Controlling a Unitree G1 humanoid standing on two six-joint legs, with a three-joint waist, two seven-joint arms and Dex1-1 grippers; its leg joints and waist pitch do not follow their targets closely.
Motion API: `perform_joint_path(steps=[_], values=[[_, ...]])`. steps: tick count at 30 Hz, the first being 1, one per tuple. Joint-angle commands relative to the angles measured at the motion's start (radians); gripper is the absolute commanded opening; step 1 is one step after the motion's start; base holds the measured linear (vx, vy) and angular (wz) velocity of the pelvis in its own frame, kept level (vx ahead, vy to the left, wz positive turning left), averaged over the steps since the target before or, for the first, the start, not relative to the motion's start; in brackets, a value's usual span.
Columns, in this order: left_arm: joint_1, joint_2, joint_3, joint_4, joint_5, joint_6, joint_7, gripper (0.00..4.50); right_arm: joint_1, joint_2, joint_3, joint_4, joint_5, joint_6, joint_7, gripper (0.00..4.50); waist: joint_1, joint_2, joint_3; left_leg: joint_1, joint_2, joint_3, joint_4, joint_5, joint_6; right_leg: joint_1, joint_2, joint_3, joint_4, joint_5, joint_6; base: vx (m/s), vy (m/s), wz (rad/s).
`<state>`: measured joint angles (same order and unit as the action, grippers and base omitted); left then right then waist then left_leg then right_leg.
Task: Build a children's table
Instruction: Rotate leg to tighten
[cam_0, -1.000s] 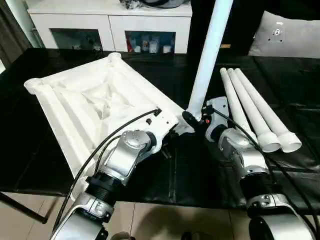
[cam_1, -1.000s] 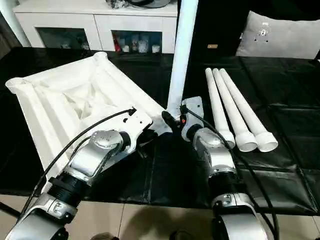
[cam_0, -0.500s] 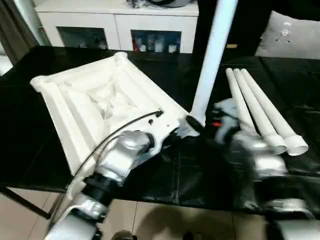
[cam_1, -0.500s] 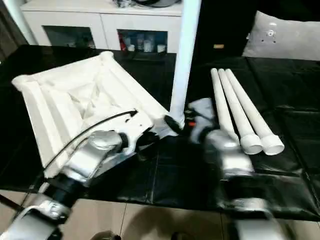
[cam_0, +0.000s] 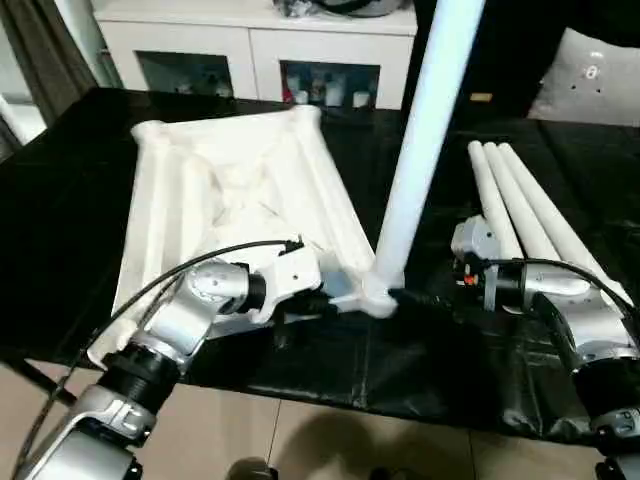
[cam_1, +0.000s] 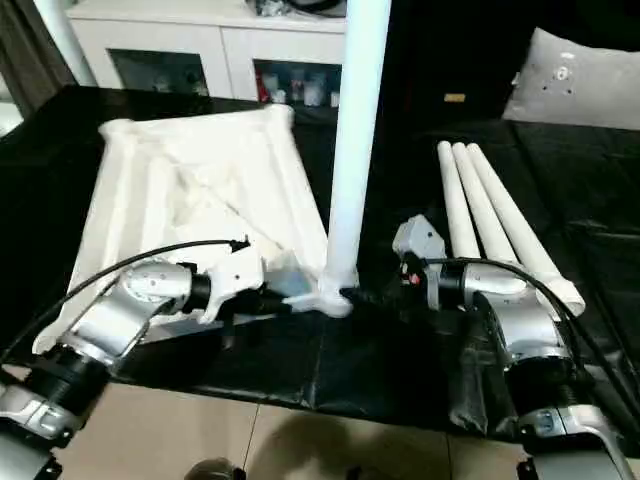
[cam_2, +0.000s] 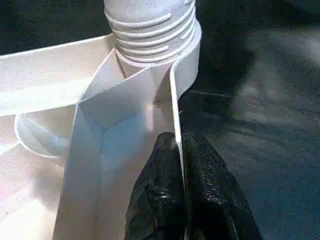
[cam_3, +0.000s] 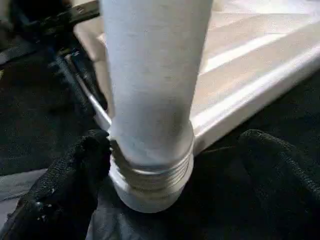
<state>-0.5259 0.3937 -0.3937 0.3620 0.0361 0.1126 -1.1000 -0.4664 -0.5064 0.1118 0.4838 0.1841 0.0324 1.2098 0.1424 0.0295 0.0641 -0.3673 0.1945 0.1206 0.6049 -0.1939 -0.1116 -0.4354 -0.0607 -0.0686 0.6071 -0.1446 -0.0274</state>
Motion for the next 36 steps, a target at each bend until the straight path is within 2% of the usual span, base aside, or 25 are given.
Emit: perform_joint_path(steps=[1,6,10,12,17,19,22,24,26,28,33,36], values=[[-0.006,0.006,-0.03,-0.039,-0.002,-0.037,-0.049,0.0,-0.016,-0.016,0.02,-0.005,-0.008,0.0,0.037,4.44,-0.004,-0.01,-0.083,-0.004,0.016,0.026,-0.06,-0.137,0.103,0.078,-0.059,0.035,-0.074,-0.287,-0.188,0.0,0.0,0.0],[-0.009,0.015,-0.031,-0.026,-0.004,-0.061,-0.074,0.0,-0.025,-0.03,0.063,0.007,-0.023,-0.02,0.101,4.44,-0.002,-0.013,-0.081,-0.006,0.015,0.025,-0.062,-0.145,0.094,0.079,-0.059,0.034,-0.076,-0.329,-0.17,0.0,0.0,0.0],[-0.008,0.013,-0.035,-0.03,-0.011,-0.067,-0.083,0.0,-0.039,-0.009,0.065,0.019,-0.019,-0.008,0.108,4.44,-0.002,-0.016,-0.083,-0.008,0.014,0.026,-0.06,-0.128,0.093,0.079,-0.059,0.034,-0.074,-0.323,-0.167,0.0,0.0,0.0],[-0.006,0.011,-0.036,-0.034,-0.012,-0.067,-0.086,0.0,-0.046,0.001,0.062,0.025,-0.013,-0.007,0.108,4.17,-0.002,-0.014,-0.084,-0.007,0.014,0.026,-0.06,-0.122,0.093,0.078,-0.059,0.034,-0.073,-0.32,-0.167,0.0,0.0,0.0],[-0.008,0.003,-0.034,-0.03,-0.009,-0.075,-0.088,0.0,-0.053,0.01,0.067,0.031,-0.001,-0.002,0.119,3.92,0.001,-0.013,-0.085,-0.007,0.016,0.026,-0.059,-0.114,0.095,0.078,-0.059,0.034,-0.07,-0.294,-0.175,0.0,0.0,0.0],[-0.009,0.003,-0.035,-0.029,-0.009,-0.076,-0.089,0.0,-0.054,0.014,0.069,0.037,-0.006,-0.004,0.123,3.63,0.001,-0.013,-0.085,-0.007,0.016,0.025,-0.059,-0.116,0.094,0.079,-0.058,0.034,-0.069,-0.285,-0.179,0.0,0.0,0.0],[-0.007,0.004,-0.036,-0.031,-0.008,-0.076,-0.091,0.0,-0.057,0.023,0.071,0.05,-0.014,-0.007,0.125,3.48,0.001,-0.014,-0.085,-0.007,0.014,0.026,-0.059,-0.118,0.092,0.079,-0.059,0.034,-0.07,-0.295,-0.177,0.0,0.0,0.0],[-0.007,0.004,-0.035,-0.032,-0.009,-0.076,-0.091,0.0,-0.058,0.025,0.071,0.053,-0.015,-0.007,0.125,3.18,0.001,-0.014,-0.085,-0.007,0.014,0.026,-0.059,-0.12,0.09,0.079,-0.059,0.034,-0.071,-0.304,-0.174,0.0,0.0,0.0],[-0.006,0.004,-0.035,-0.031,-0.009,-0.076,-0.092,0.0,-0.061,0.029,0.071,0.058,-0.015,-0.006,0.125,3.12,0.002,-0.013,-0.085,-0.007,0.015,0.026,-0.06,-0.121,0.09,0.079,-0.059,0.034,-0.071,-0.308,-0.171,0.0,0.0,0.0],[-0.006,0.004,-0.035,-0.032,-0.01,-0.075,-0.092,0.0,-0.06,0.03,0.07,0.058,-0.014,-0.004,0.126,2.88,0.001,-0.013,-0.084,-0.007,0.015,0.026,-0.06,-0.124,0.089,0.079,-0.059,0.034,-0.071,-0.308,-0.171,0.0,0.0,0.0],[-0.003,0.001,-0.033,-0.034,-0.014,-0.07,-0.089,0.0,-0.048,0.036,0.07,0.047,-0.008,0.008,0.13,2.73,0.002,-0.013,-0.085,-0.008,0.015,0.025,-0.059,-0.118,0.089,0.08,-0.059,0.034,-0.07,-0.305,-0.169,0.0,0.0,0.0],[0.002,-0.013,-0.018,-0.047,-0.024,-0.034,-0.061,0.0,-0.014,0.054,0.058,-0.003,0.024,0.058,0.114,2.72,0.002,-0.012,-0.085,-0.008,0.014,0.025,-0.059,-0.113,0.089,0.08,-0.058,0.034,-0.07,-0.302,-0.17,0.0,0.0,0.0]])
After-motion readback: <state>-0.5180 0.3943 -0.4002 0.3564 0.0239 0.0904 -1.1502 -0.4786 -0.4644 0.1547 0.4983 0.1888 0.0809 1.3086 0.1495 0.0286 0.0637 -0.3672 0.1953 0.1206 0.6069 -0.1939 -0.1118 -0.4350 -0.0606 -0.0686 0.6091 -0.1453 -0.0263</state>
